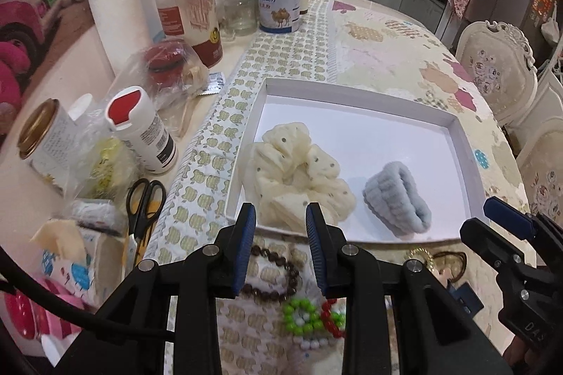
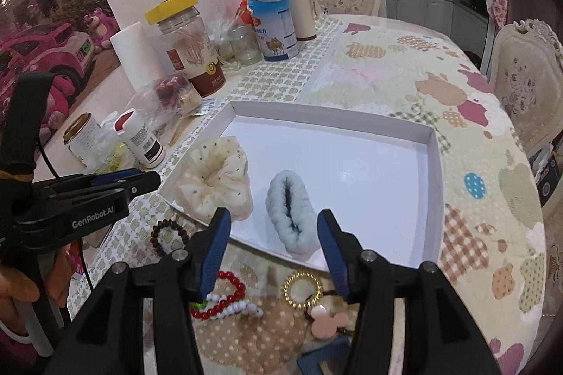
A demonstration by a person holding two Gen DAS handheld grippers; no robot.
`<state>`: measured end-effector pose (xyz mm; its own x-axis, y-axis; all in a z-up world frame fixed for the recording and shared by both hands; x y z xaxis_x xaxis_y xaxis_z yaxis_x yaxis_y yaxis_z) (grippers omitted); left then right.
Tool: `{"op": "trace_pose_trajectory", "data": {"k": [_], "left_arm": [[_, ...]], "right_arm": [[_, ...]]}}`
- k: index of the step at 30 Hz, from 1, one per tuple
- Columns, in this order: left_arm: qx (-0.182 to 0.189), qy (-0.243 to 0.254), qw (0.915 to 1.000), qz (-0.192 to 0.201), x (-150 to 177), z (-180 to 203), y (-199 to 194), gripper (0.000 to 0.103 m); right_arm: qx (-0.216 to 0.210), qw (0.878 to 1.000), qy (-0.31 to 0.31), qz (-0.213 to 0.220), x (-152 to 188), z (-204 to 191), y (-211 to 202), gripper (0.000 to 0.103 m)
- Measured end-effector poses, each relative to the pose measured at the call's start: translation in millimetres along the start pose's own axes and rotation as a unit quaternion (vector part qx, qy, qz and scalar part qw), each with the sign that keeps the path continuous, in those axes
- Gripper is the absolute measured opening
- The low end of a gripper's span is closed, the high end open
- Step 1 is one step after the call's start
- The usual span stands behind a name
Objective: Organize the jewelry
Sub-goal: 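Place the scrunchie in the tray with the left tool while the right tool places the headband, then move the right tool to the blue claw clip and grasp it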
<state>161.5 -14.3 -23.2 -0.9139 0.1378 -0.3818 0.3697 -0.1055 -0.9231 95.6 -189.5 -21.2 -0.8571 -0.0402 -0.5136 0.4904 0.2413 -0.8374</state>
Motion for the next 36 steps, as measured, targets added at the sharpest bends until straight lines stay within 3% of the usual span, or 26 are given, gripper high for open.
{"op": "trace_pose_trajectory", "data": {"k": [19, 36], "left_arm": [[-0.015, -0.004, 0.9997, 0.018, 67, 20, -43, 0.029], [-0.021, -0.005, 0.9994, 0.027, 99, 30, -65, 0.029]], "right_arm": [[0.013, 1.000, -0.002, 0.010, 60, -1, -56, 0.059], [0.018, 1.000, -0.005, 0.008, 97, 2, -82, 0.061]]}}
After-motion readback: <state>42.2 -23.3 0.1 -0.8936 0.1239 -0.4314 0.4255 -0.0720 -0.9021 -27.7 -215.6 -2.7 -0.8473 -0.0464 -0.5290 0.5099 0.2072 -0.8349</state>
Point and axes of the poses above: each gripper's, at about its wrist camera, not at the fingertips, and y roughly the way its jaws point, z to its right, x to its underside, the point moved 4 cm from there along y, roughly the way its jaws point, and after that the axes turned 11 degrees about -z, right-handed, at the moved point
